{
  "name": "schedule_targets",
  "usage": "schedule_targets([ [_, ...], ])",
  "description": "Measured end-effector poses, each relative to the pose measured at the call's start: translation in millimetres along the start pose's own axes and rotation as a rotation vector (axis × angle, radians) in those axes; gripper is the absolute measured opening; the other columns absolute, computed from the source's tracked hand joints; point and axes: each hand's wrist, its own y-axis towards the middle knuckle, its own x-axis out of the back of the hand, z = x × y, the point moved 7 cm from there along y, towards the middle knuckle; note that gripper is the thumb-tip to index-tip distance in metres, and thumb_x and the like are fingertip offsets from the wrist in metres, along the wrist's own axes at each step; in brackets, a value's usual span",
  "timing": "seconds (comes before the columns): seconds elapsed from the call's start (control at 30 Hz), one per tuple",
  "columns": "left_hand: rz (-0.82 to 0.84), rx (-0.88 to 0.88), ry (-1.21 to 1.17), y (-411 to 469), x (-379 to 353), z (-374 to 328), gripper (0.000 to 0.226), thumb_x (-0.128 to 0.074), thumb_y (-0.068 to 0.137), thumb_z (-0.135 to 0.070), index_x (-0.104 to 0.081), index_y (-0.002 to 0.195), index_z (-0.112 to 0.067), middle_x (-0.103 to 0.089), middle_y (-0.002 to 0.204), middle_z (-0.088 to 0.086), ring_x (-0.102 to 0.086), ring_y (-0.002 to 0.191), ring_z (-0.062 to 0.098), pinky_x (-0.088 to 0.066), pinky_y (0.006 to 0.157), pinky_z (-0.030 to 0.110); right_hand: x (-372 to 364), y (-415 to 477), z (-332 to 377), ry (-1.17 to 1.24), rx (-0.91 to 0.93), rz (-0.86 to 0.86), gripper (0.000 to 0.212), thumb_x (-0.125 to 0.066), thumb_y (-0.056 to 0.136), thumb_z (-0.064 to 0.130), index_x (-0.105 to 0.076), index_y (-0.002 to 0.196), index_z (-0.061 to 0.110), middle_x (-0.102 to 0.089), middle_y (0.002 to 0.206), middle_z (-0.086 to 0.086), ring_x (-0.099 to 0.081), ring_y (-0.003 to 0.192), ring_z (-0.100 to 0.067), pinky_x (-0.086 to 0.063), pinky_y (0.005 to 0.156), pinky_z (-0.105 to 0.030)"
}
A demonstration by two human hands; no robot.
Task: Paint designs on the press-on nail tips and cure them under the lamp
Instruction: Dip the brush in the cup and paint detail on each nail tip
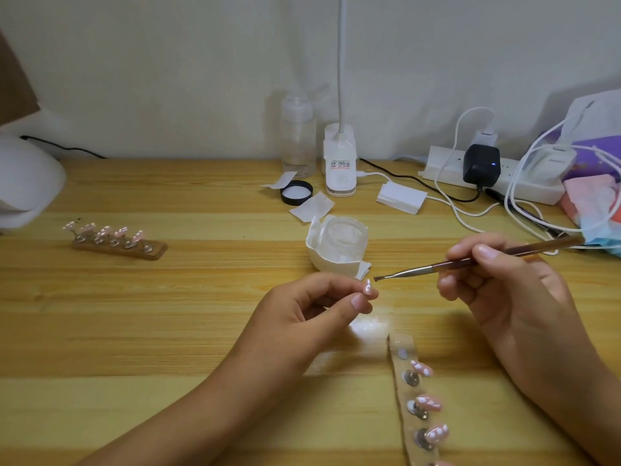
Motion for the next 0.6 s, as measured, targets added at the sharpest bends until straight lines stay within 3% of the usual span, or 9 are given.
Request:
schedule_targets([
  [0.27, -0.004, 0.004, -0.01, 0, 1, 0, 0.022, -0.066, 0.078, -0.038, -0.077, 0.094, -0.027, -0.075, 0.089, -0.008, -0.067, 0.087, 0.001, -0.048, 0.077, 0.01, -6, -1, -2, -0.061, -0.03, 0.045, 0.021, -0.055, 0.086, 0.02, -0.074, 0.076, 0.021, -0.065, 0.066, -0.005, -0.064, 0.063, -0.015, -0.053, 0.063, -0.02],
  [0.4, -0.003, -0.002, -0.029, 0, 0, -2, 0.023, -0.067, 0.075, -0.04, -0.077, 0.093, -0.028, -0.076, 0.086, -0.008, -0.067, 0.083, -0.002, -0.045, 0.071, 0.007, -7, -2, -3, -0.044, -0.053, 0.05, 0.028, -0.05, 0.085, 0.016, -0.073, 0.071, 0.021, -0.063, 0.063, -0.004, -0.063, 0.059, -0.014, -0.052, 0.059, -0.02],
  [0.6, -0.002, 0.008, -0.024, 1, 0, -1, 0.01, -0.076, 0.08, -0.034, -0.075, 0.09, -0.033, -0.075, 0.086, -0.007, -0.066, 0.081, 0.001, -0.047, 0.067, 0.011, -9, -2, 0, 0.005, -0.069, 0.045, 0.029, -0.049, 0.088, 0.019, -0.073, 0.073, 0.021, -0.061, 0.059, -0.005, -0.06, 0.057, -0.013, -0.05, 0.058, -0.018],
])
